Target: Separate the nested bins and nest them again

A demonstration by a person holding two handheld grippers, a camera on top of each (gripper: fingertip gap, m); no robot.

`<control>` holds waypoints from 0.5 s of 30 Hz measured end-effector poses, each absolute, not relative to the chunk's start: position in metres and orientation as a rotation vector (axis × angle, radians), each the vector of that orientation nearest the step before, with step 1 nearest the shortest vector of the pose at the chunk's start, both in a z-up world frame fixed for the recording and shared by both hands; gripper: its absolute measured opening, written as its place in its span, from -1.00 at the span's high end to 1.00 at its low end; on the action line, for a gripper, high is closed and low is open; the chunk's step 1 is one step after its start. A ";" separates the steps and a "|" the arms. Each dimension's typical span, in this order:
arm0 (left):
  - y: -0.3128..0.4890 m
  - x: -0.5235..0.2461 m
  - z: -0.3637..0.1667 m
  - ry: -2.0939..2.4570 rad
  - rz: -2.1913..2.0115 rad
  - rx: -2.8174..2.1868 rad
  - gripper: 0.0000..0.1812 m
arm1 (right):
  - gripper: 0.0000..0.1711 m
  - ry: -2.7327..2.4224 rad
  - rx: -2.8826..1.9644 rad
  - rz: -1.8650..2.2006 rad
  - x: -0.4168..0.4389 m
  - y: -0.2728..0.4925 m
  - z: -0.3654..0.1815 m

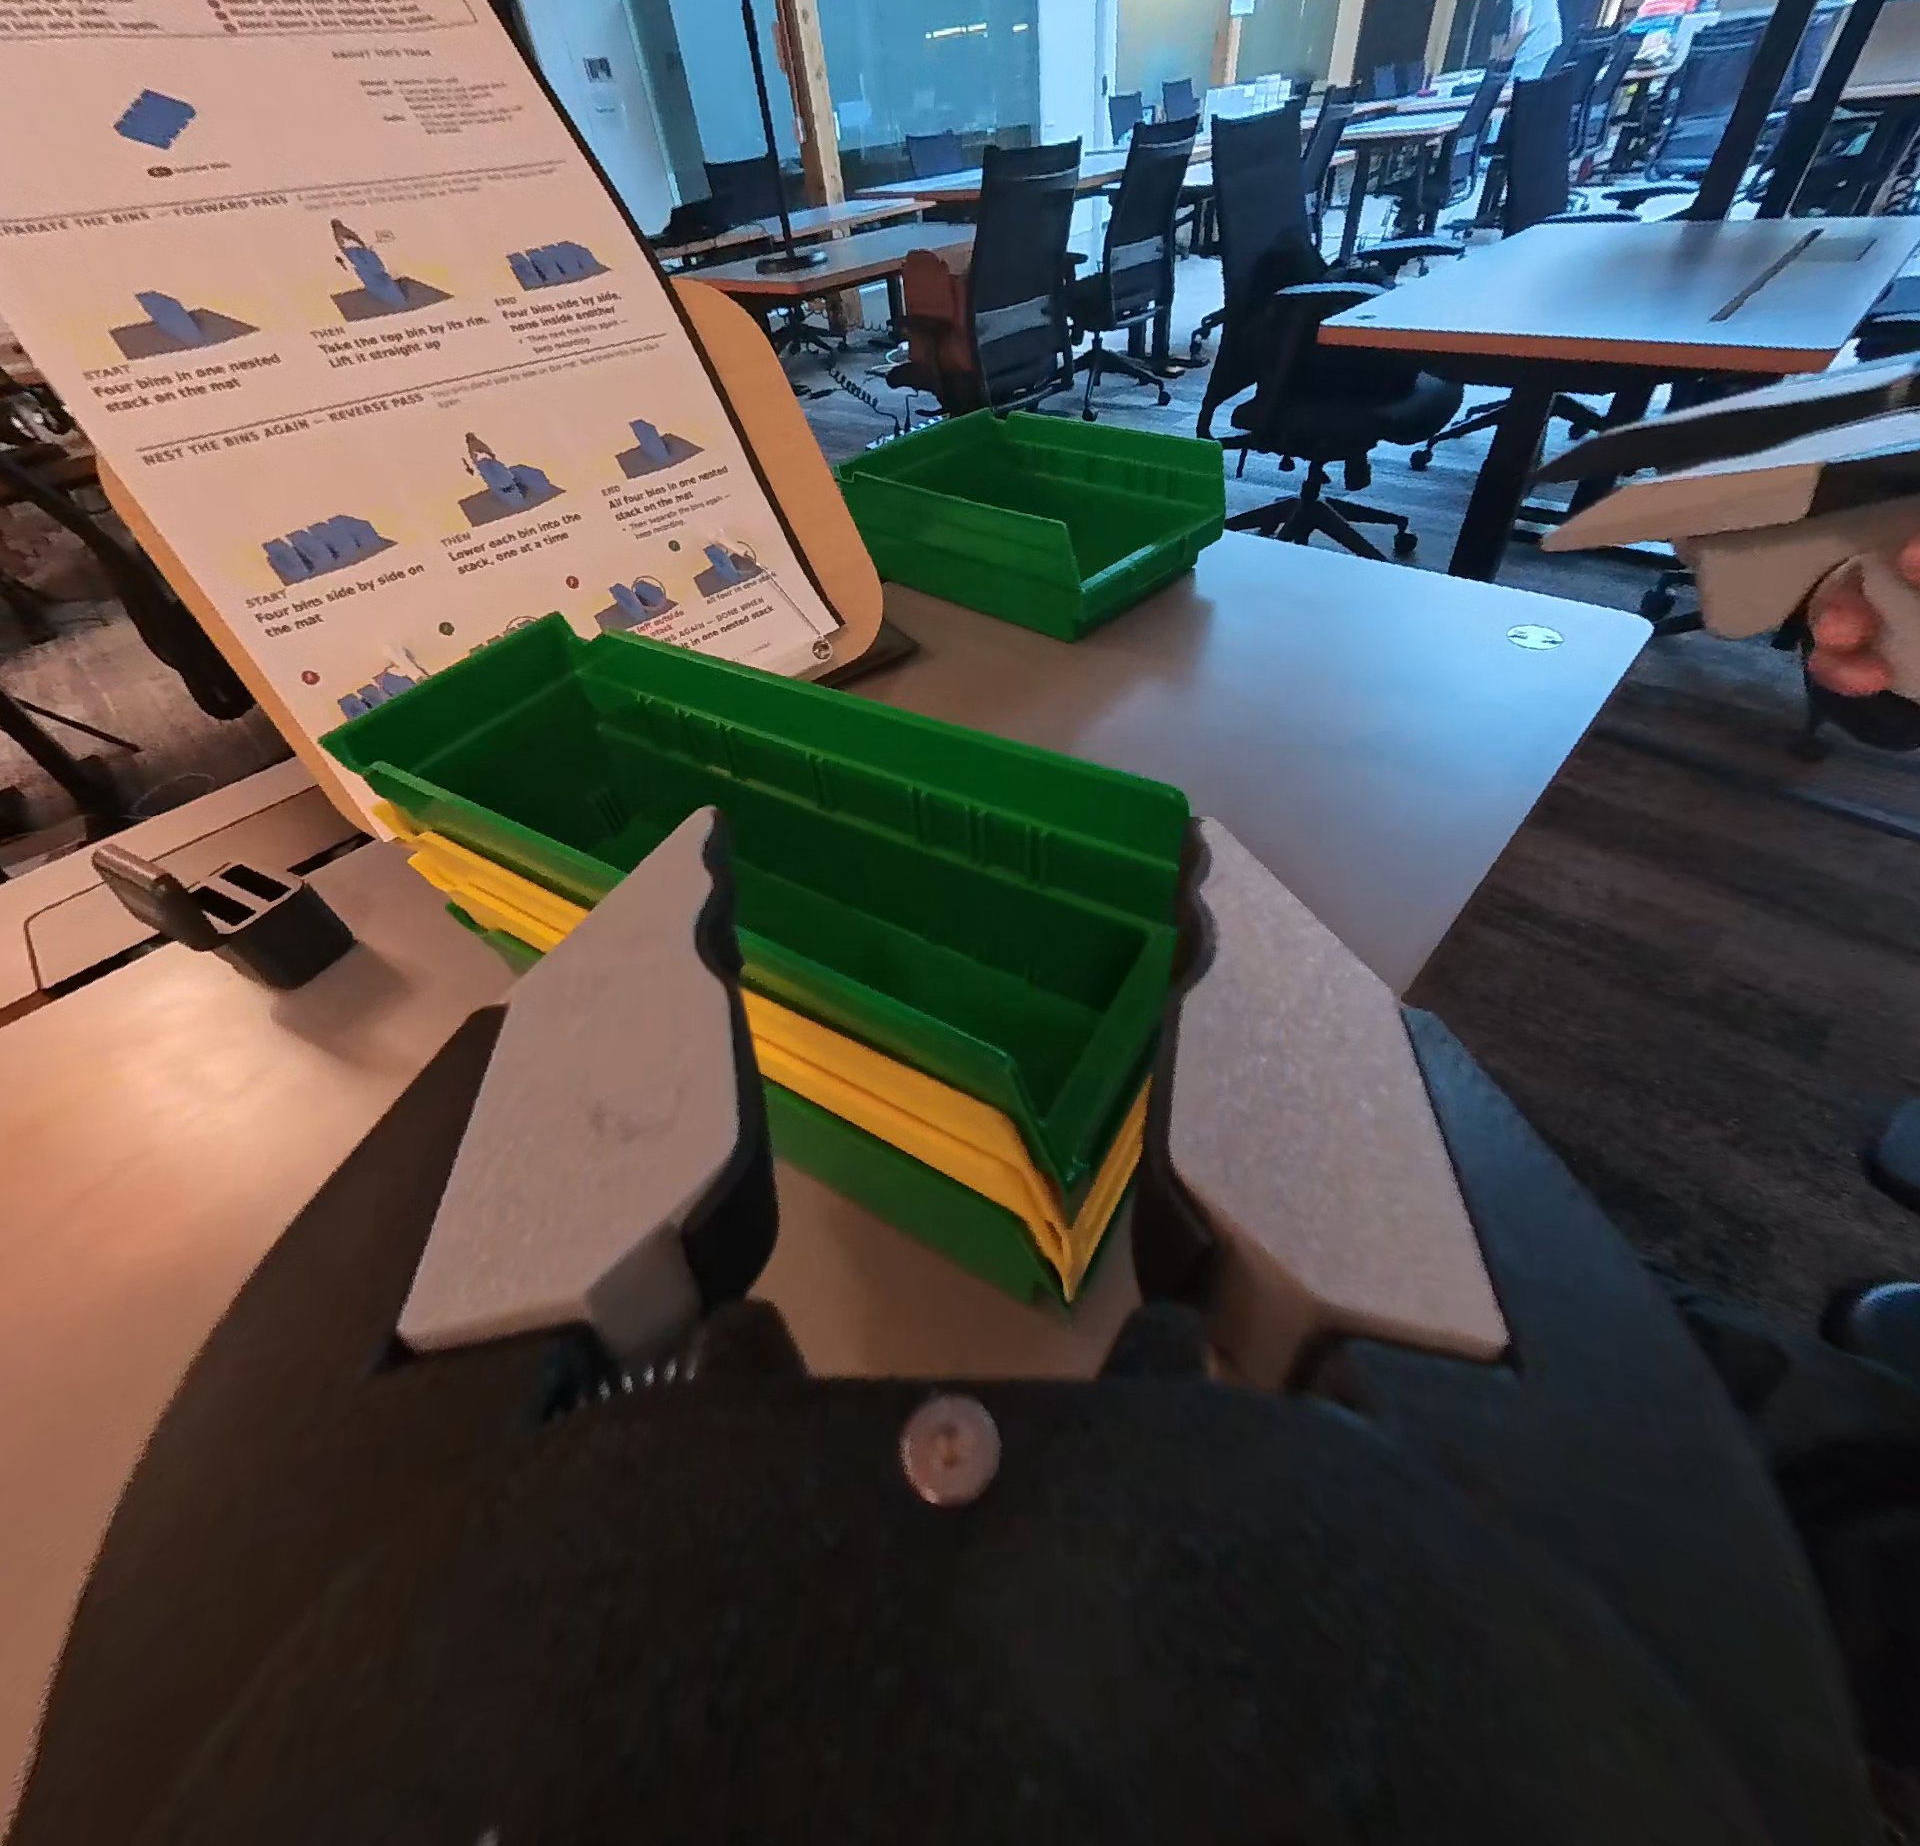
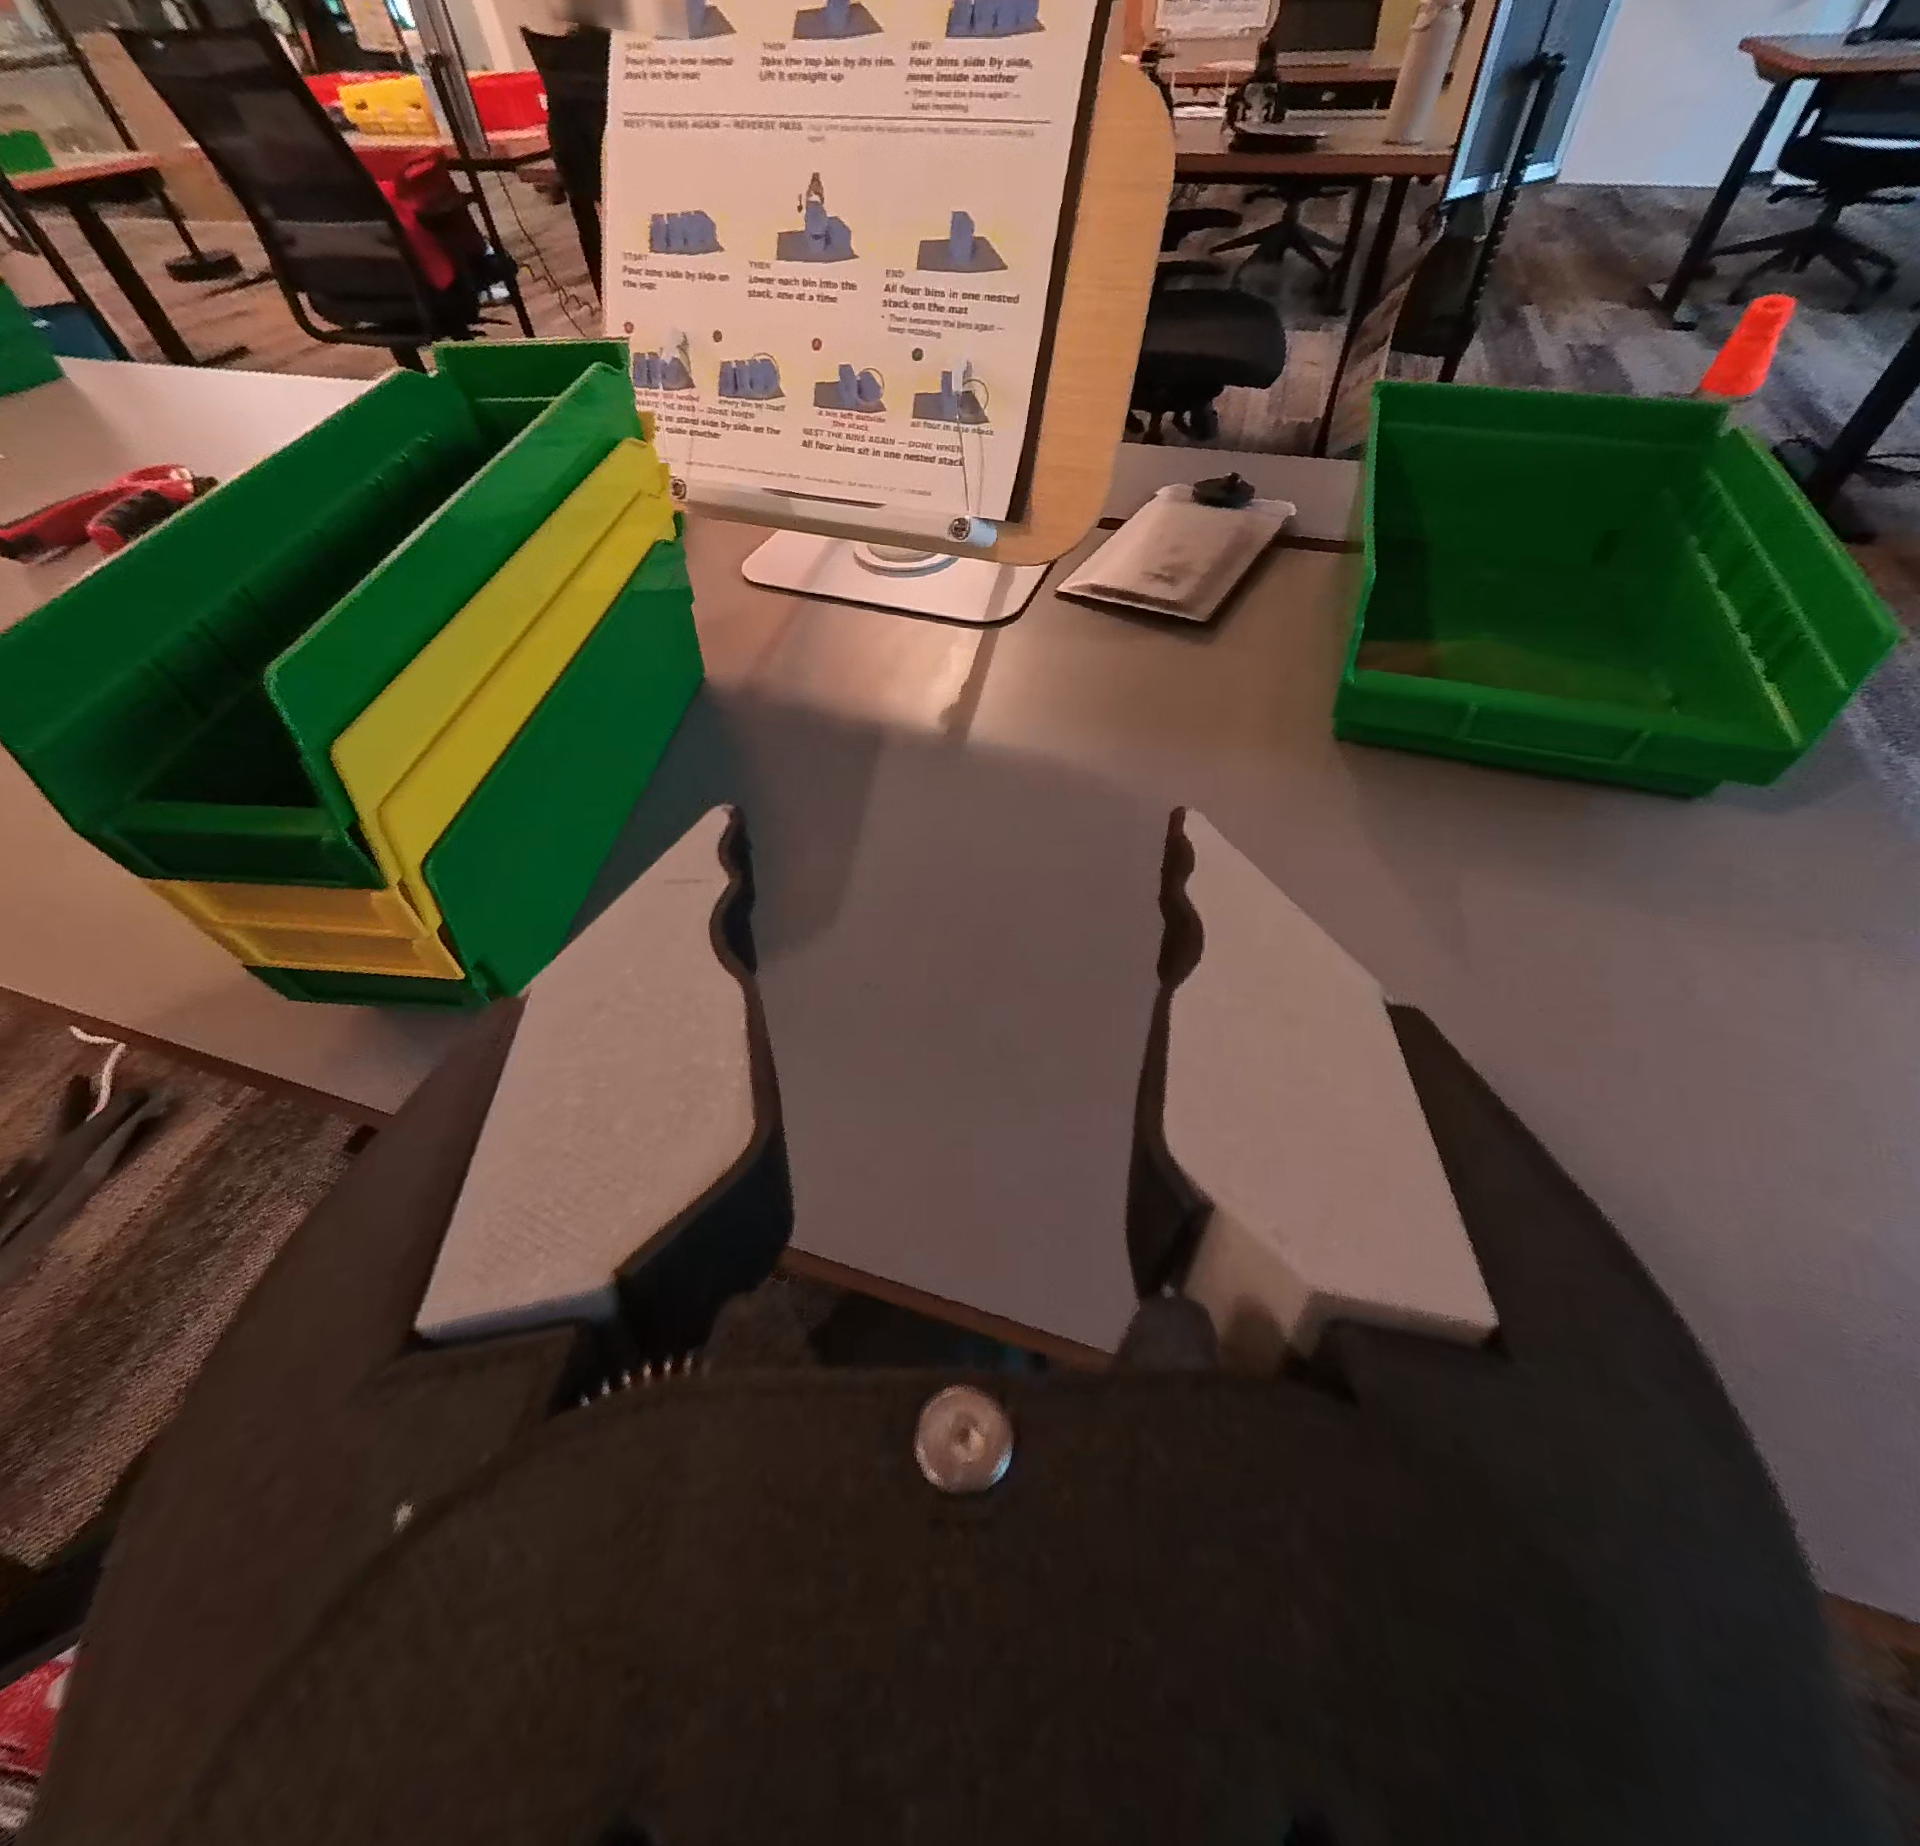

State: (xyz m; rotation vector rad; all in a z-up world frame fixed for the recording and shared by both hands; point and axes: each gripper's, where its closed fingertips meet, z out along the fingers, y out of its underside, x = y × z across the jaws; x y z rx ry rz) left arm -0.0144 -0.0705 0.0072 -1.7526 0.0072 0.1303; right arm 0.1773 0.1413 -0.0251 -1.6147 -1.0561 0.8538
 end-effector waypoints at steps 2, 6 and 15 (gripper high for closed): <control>-0.068 -0.014 0.006 0.017 0.131 -1.759 0.08 | 0.12 -1.054 -1.622 0.863 0.178 0.141 -0.026; -0.063 -0.012 0.006 0.024 0.118 -1.756 0.09 | 0.26 -1.057 -1.677 0.870 0.182 0.142 -0.033; -0.063 -0.014 0.007 0.025 0.132 -1.752 0.08 | 0.66 -1.043 -1.703 0.924 0.187 0.143 -0.033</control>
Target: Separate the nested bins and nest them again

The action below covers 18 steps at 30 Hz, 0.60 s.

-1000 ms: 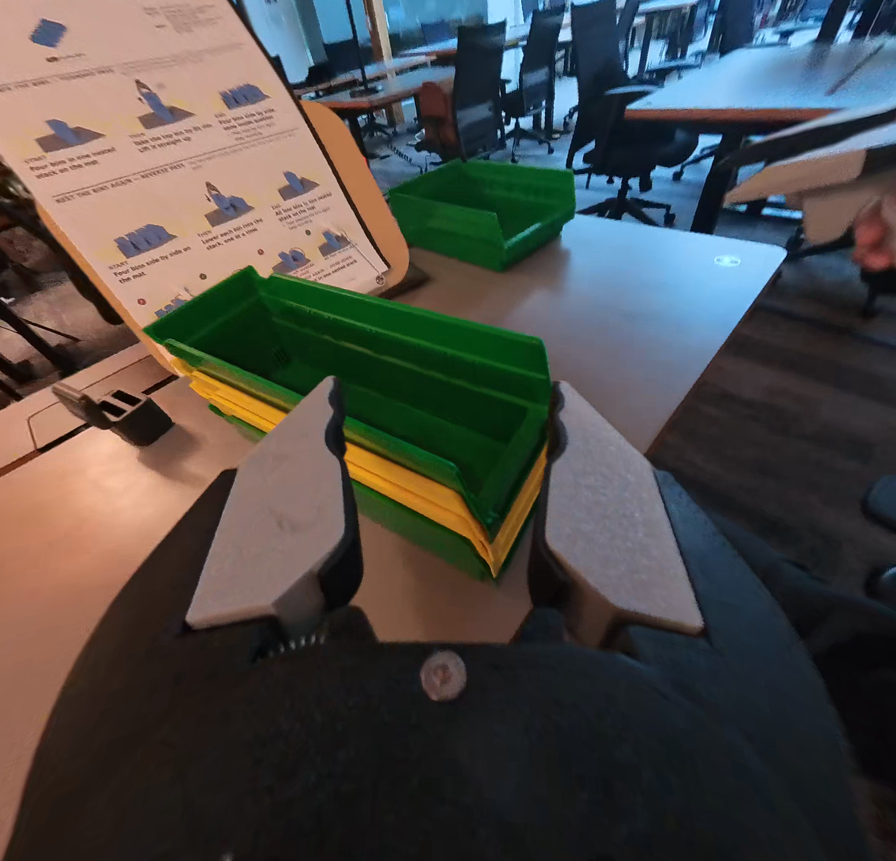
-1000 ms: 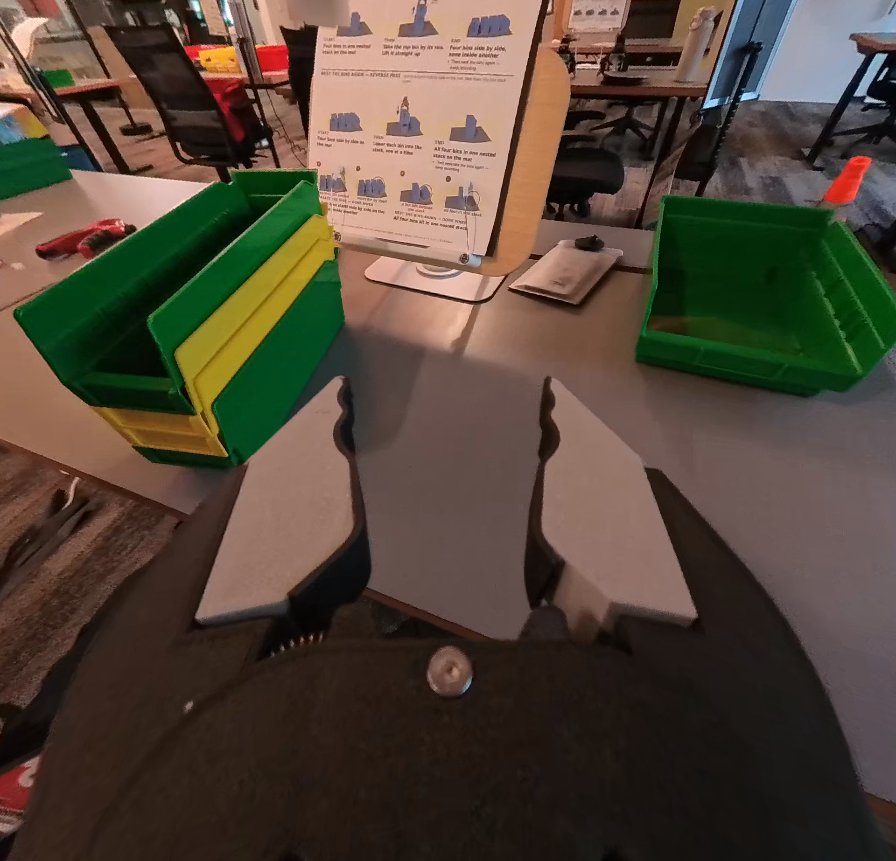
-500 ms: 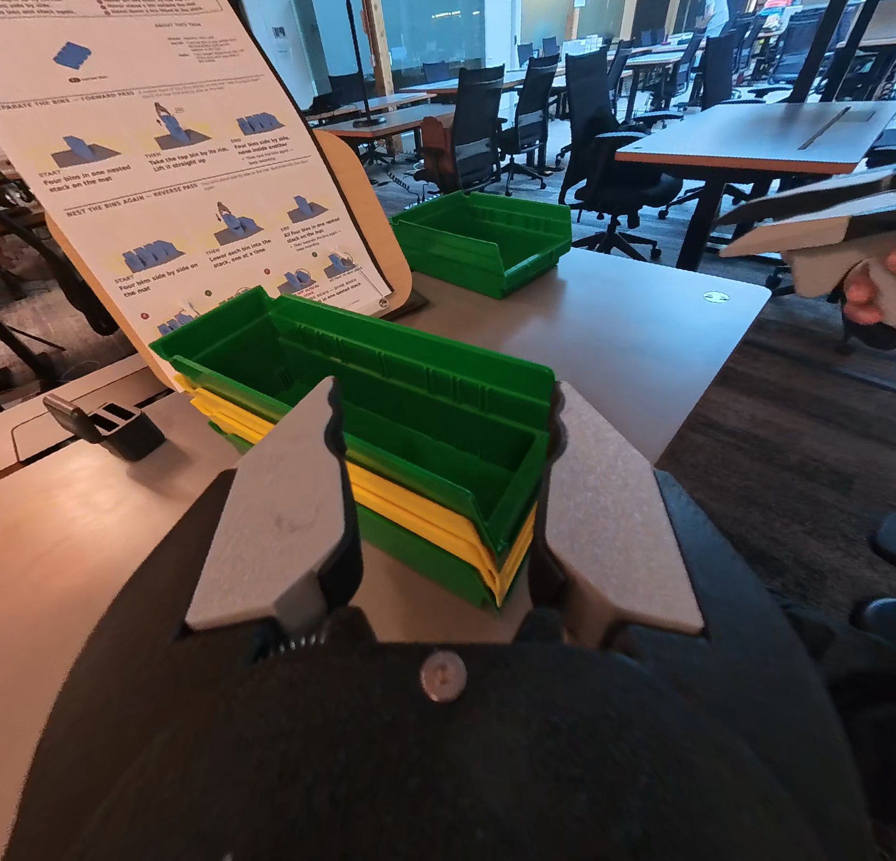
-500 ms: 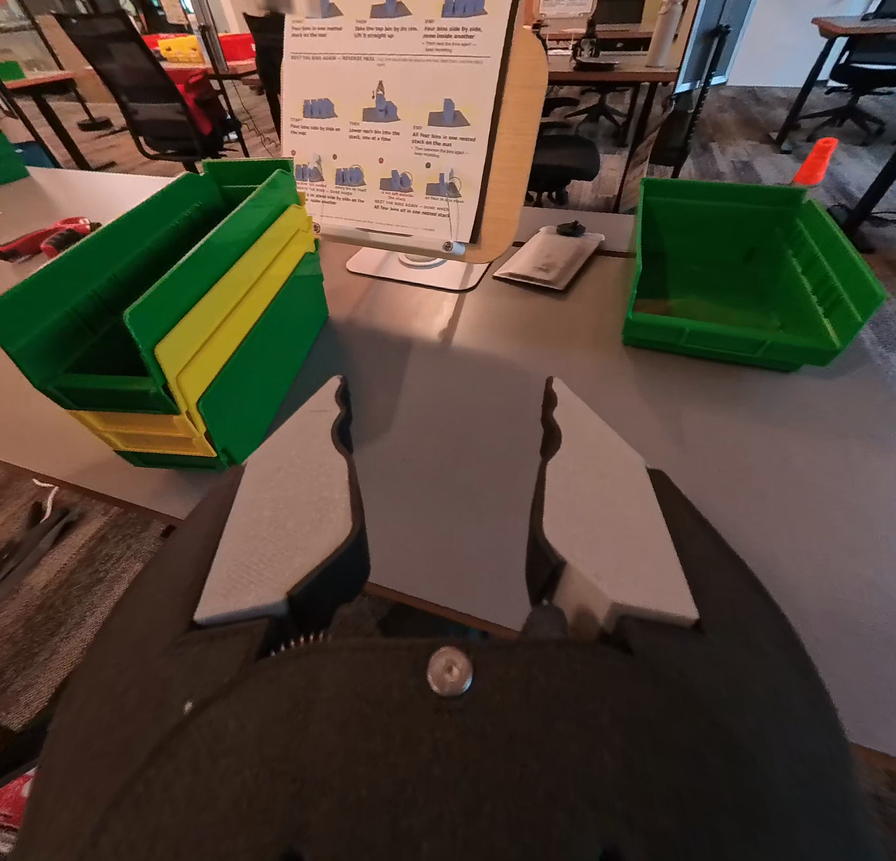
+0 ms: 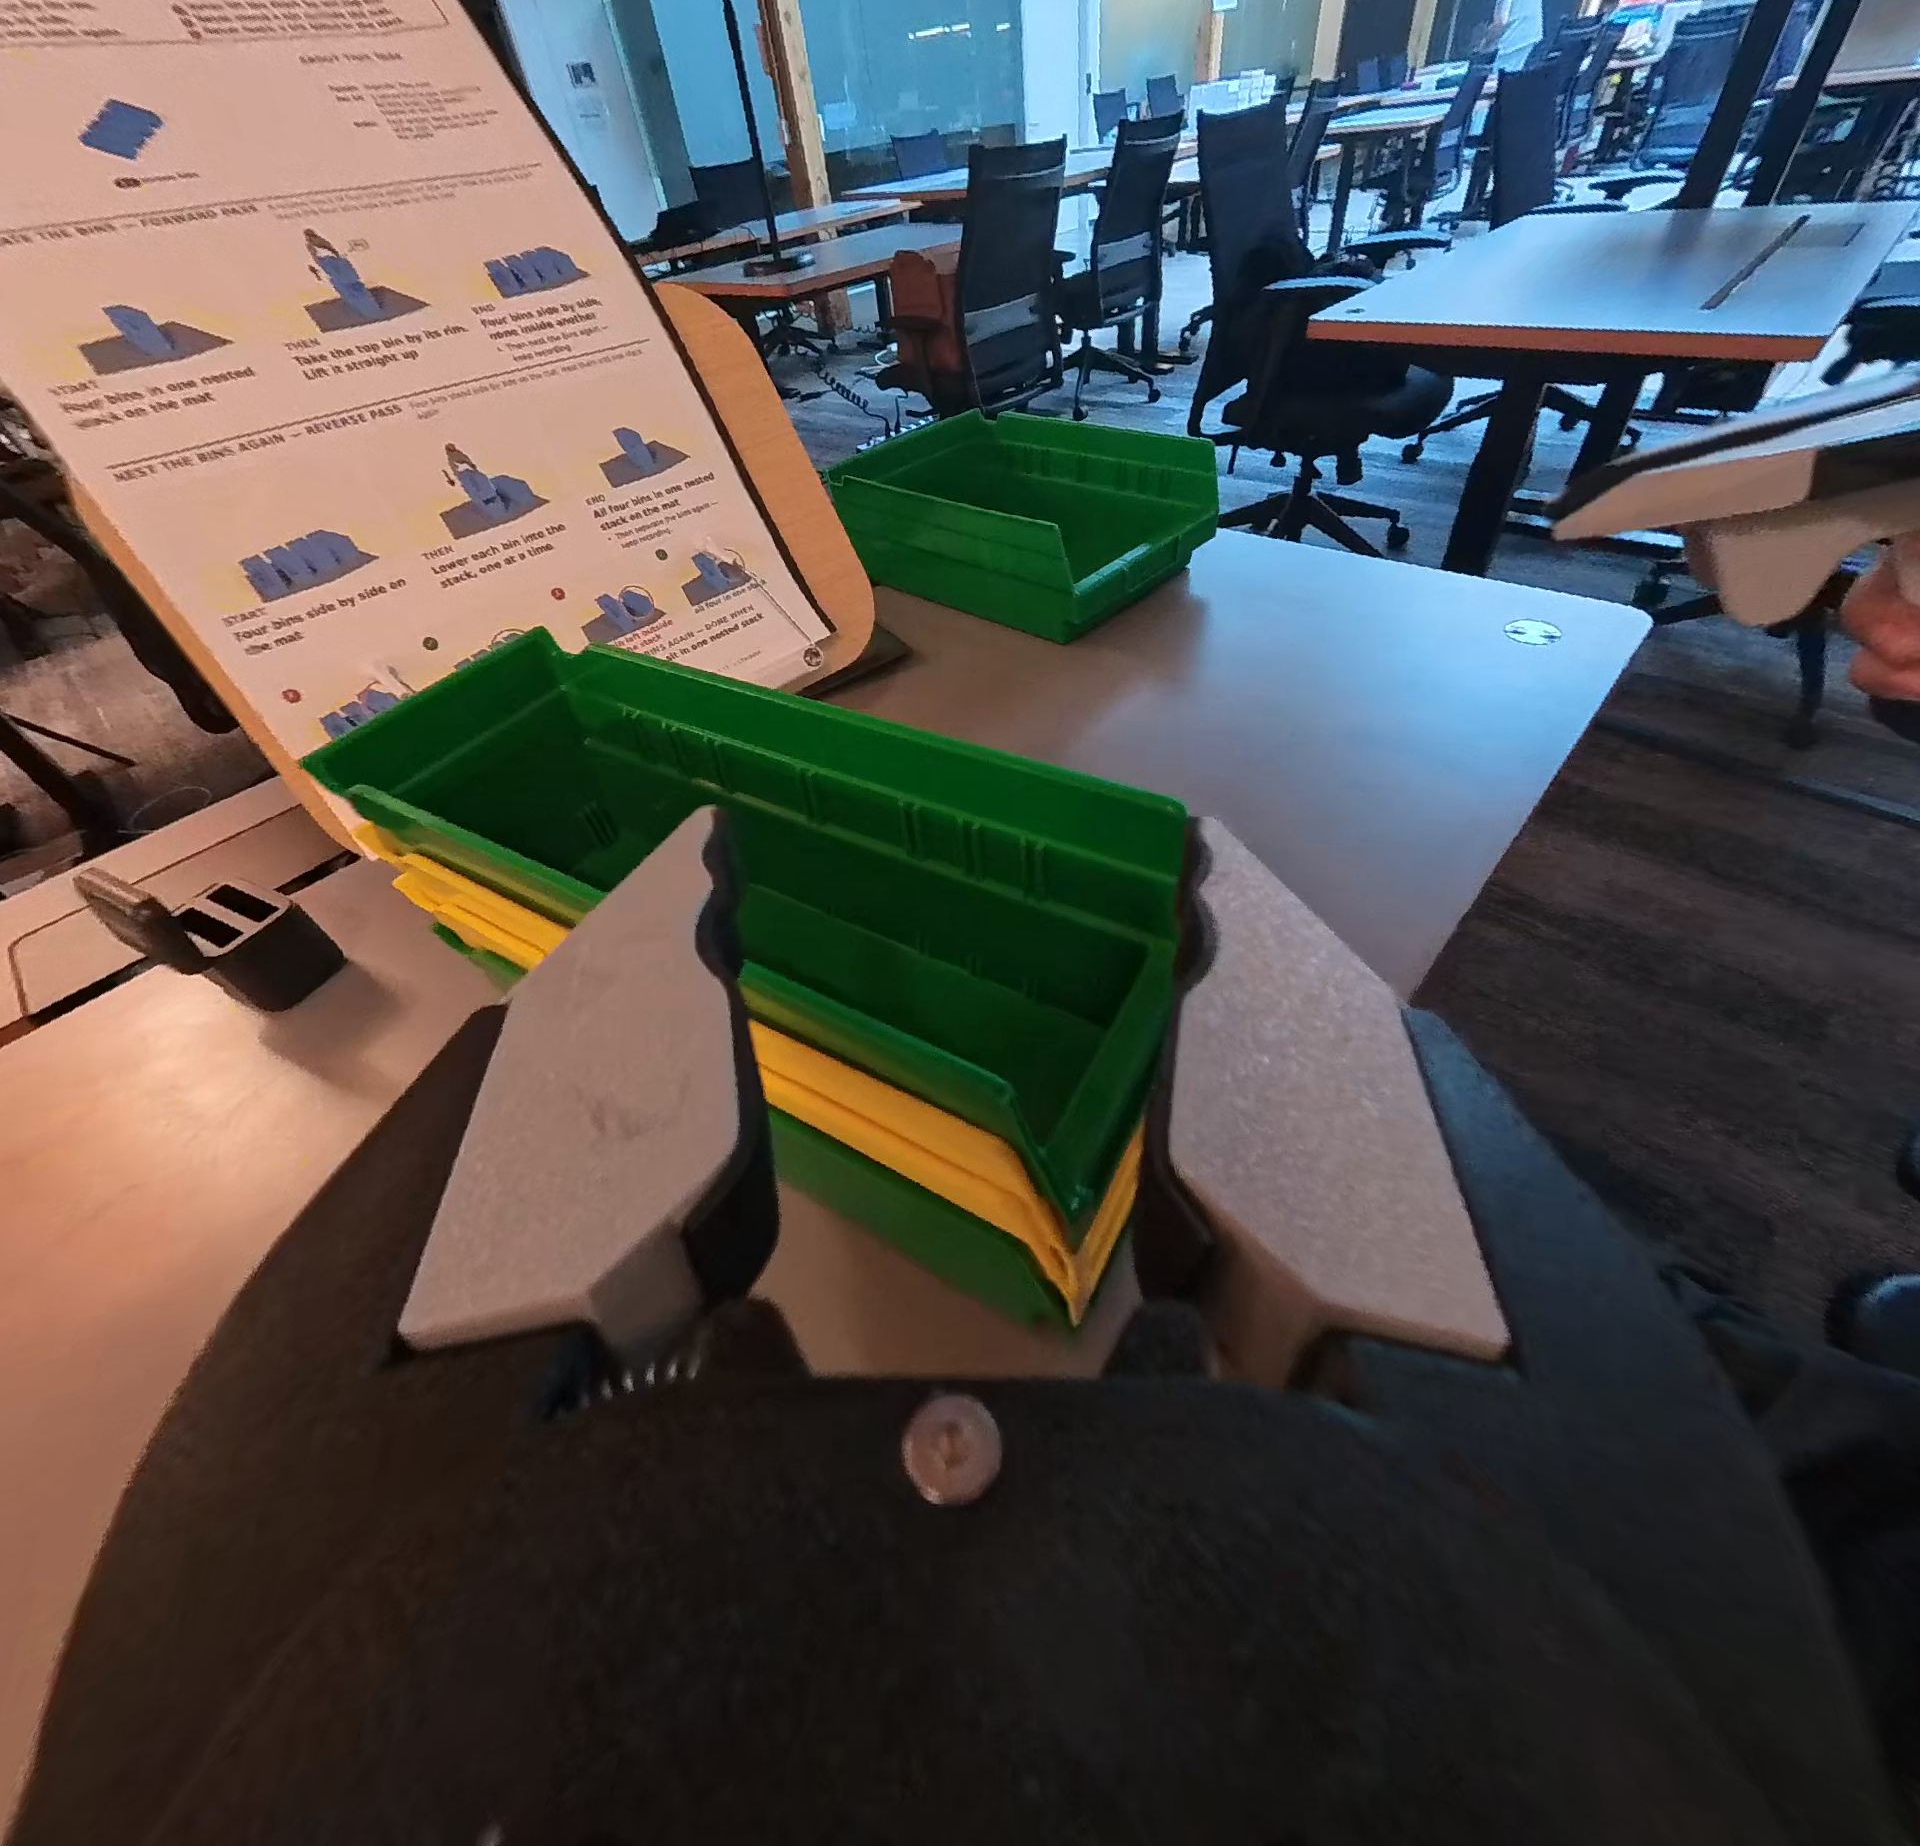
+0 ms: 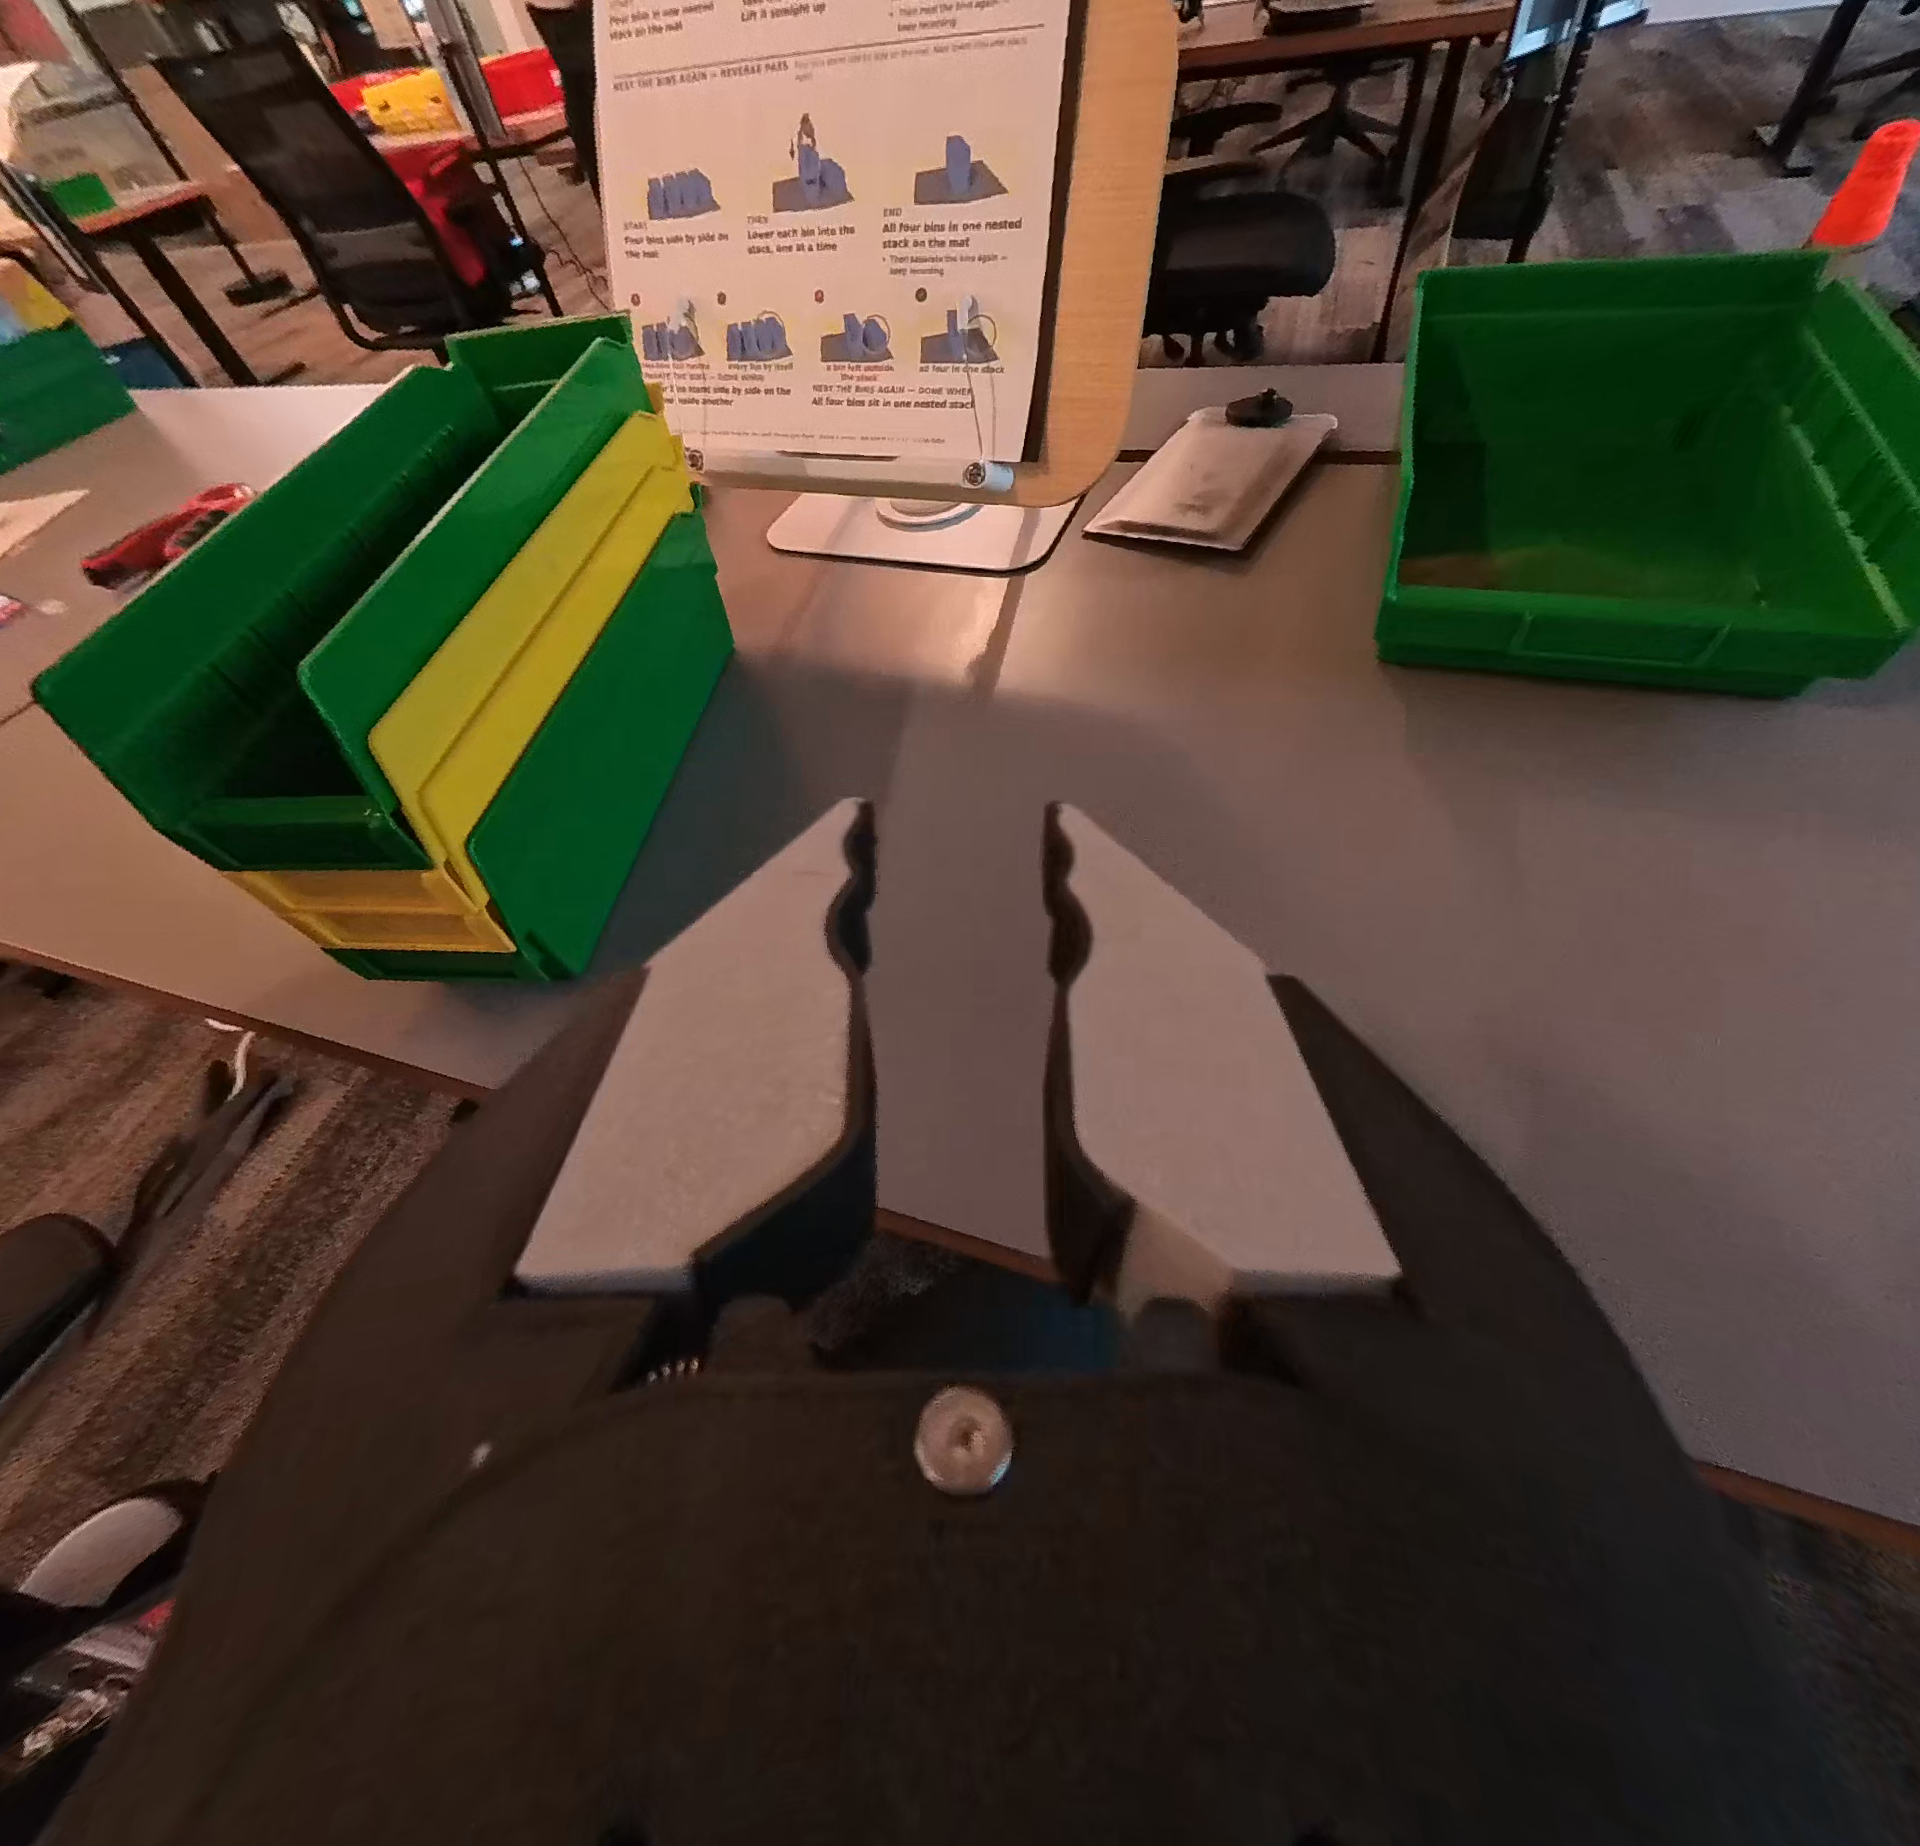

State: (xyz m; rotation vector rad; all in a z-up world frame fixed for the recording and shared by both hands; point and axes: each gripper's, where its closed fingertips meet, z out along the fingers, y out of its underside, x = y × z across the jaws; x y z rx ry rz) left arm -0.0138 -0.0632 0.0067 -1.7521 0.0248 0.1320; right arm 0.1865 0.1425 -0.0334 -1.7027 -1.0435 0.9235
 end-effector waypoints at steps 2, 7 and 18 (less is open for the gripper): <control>-0.067 -0.019 0.011 0.004 0.141 -1.738 0.09 | 0.75 -1.055 -1.699 0.955 0.185 0.139 -0.034; -0.075 -0.026 0.015 -0.017 0.137 -1.720 0.08 | 0.59 -1.058 -1.702 0.954 0.175 0.139 -0.038; -0.083 -0.037 0.022 -0.058 0.145 -1.699 0.11 | 0.26 -1.197 -1.640 0.818 0.152 0.123 -0.054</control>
